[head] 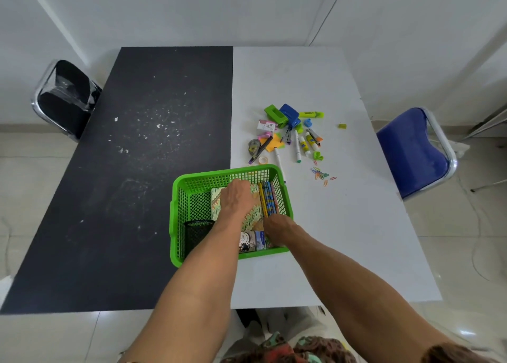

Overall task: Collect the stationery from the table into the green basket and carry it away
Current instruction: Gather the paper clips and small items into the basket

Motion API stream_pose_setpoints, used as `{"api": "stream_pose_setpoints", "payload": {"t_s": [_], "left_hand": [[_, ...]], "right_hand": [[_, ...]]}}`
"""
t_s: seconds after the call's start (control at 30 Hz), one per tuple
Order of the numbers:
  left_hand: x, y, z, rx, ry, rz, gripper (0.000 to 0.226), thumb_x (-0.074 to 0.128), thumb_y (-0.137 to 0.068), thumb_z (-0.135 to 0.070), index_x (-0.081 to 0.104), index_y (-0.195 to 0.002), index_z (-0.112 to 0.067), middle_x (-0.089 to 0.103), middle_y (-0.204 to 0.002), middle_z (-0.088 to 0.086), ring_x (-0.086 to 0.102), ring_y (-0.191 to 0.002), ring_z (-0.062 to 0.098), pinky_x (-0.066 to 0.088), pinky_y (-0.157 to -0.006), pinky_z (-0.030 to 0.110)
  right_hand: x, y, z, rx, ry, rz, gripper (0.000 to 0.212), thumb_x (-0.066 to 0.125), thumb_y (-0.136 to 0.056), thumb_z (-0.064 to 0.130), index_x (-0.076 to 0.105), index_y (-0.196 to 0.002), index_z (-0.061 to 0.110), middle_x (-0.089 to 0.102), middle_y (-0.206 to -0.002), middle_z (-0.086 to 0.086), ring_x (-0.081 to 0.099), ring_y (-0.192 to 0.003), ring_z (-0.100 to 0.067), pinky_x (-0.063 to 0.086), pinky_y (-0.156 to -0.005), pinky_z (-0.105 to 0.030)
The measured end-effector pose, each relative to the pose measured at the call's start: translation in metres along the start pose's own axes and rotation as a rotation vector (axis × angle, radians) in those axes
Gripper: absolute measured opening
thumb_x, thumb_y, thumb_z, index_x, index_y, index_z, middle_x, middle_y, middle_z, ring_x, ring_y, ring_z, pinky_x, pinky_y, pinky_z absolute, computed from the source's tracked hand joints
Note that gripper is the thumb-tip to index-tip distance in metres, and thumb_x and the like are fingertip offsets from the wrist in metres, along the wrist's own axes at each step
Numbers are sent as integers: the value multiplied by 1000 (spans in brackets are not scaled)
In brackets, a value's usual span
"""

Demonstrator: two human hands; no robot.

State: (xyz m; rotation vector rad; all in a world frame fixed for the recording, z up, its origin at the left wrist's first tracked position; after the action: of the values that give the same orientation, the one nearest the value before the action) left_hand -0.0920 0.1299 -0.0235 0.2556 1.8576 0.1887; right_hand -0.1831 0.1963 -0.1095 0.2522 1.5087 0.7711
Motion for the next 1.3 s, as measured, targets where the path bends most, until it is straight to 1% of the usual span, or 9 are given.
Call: {"api": "stream_pose_setpoints", "payload": {"t_s": [0.2,0.3,0.4,0.47,0.67,0.87,1.0,1.07,1.3], "left_hand": [[-2,-9,-7,9,-9,-5,8,60,-89,-13,61,-91,-5,63,-98,12,61,-89,30,52,-75,41],[-4,-15,-14,8,-22,-5,9,58,-89,-11,63,-95,-7,63,-103,11,61,-94,31,52,-81,42],[-9,-24,-31,33,-38,-30,16,53,-89,-8,64,-101,-6,62,-108,13,61,-99,33,50,-82,42],[-11,-30,-44,65,-48,-37,19,53,-90,-9,63,-106,-6,61,-111,14,60,-102,34,49,-82,42],[-3,-53,-89,159,-21,-30,18,55,-90,-12,63,-105,-6,61,-109,14,61,-99,34,48,-77,39],[28,-81,-128,208,-3,32,27,50,-94,-16,60,-118,-8,57,-121,12,56,-111,32,47,-90,42],[43,-98,-149,211,-73,43,30,49,-95,-19,59,-122,-11,58,-121,10,54,-114,30,40,-94,42],[50,-106,-155,204,-93,51,31,49,-94,-19,59,-122,-11,58,-121,10,53,-115,30,38,-95,42],[74,-127,-167,174,-119,95,31,49,-94,-19,59,-123,-12,58,-121,9,52,-115,29,38,-95,41]], "right_hand": [[-15,-7,-6,-9,-168,-41,16,56,-88,3,66,-100,-1,68,-97,-15,67,-85,-28,56,-69,-32],[-41,-10,-13,-19,-265,-159,19,54,-86,7,71,-91,4,71,-88,-13,68,-80,-28,58,-70,-34],[-74,-5,-29,7,-317,-323,21,47,-81,5,65,-69,3,65,-70,-17,60,-63,-31,48,-59,-32],[-91,-2,-47,46,-376,-419,19,47,-77,4,63,-65,4,65,-67,-17,55,-60,-32,43,-56,-32],[-107,7,-115,164,-561,-578,23,53,-79,4,73,-89,6,73,-85,-13,65,-80,-30,53,-69,-35],[-78,2,-184,310,-633,-503,22,54,-81,5,72,-94,6,71,-93,-13,65,-90,-30,49,-72,-30],[-55,-3,-221,435,-612,-399,35,53,-86,6,62,-119,11,61,-124,-11,56,-114,-27,46,-93,-32],[-49,-8,-231,439,-562,-363,42,49,-87,2,56,-128,8,54,-131,-12,51,-119,-28,44,-97,-35],[-35,-29,-249,420,-459,-312,42,39,-93,1,51,-132,7,47,-128,-13,46,-116,-29,48,-91,-39]]}}
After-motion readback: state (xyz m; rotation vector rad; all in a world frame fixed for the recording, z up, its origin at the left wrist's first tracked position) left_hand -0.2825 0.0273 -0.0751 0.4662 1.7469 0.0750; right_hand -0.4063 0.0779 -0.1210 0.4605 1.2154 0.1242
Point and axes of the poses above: each hand's wrist, its own y-axis away from the middle knuckle, its own x-axis out of the palm, z = x × y, the point moved 9 cm from there along -y, towards the middle knuckle
